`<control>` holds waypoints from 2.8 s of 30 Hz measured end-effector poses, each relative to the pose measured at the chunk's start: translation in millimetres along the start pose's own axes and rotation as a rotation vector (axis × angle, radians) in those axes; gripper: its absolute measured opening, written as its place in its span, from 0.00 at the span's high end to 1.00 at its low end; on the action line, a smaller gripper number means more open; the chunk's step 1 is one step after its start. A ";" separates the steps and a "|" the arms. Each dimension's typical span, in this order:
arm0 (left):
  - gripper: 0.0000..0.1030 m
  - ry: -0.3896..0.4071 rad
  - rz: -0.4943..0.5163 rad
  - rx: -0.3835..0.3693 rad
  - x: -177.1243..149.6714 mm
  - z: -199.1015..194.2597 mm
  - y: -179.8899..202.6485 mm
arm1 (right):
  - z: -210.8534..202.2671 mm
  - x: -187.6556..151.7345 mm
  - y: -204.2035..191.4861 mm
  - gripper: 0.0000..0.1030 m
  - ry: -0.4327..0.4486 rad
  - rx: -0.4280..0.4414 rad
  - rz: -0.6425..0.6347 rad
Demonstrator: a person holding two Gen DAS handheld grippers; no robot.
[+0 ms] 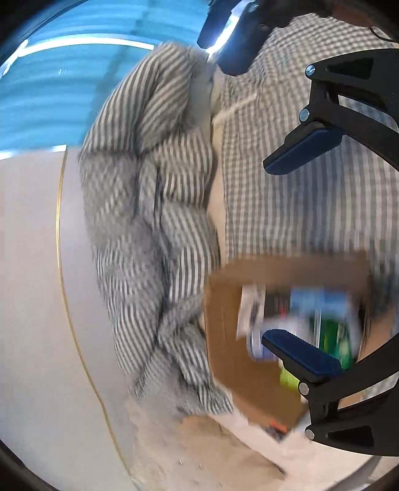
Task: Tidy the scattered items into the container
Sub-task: 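Withdraw both tools from the box toward the white comb, then grasp the white comb with the right tool, then carry the white comb into the box and open the right tool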
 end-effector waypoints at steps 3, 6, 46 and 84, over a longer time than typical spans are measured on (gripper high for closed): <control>0.00 -0.017 0.045 -0.052 -6.3 6.8 51.9 | -20.0 -18.3 50.7 0.12 -0.006 -0.087 0.048; 0.00 -0.033 0.090 -0.095 -17.2 19.5 95.9 | -30.0 -38.7 97.3 0.12 -0.026 -0.144 0.101; 0.00 -0.254 0.065 -0.103 -81.0 211.9 155.7 | 179.6 -109.5 294.4 0.87 -0.306 -0.215 0.344; 0.00 -0.123 -0.181 0.124 -27.9 12.2 -87.3 | 46.8 8.0 -60.8 0.96 -0.128 0.145 -0.111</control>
Point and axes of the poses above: each gripper's, at about its wrist camera, not at the fingertips, and z roughly the way its jaws point, y to its right, x to its top, the point moved 2 cm from there along z, roughly the way its jaws point, and after that the axes turned 6 degrees about x, right-handed, at the moved point
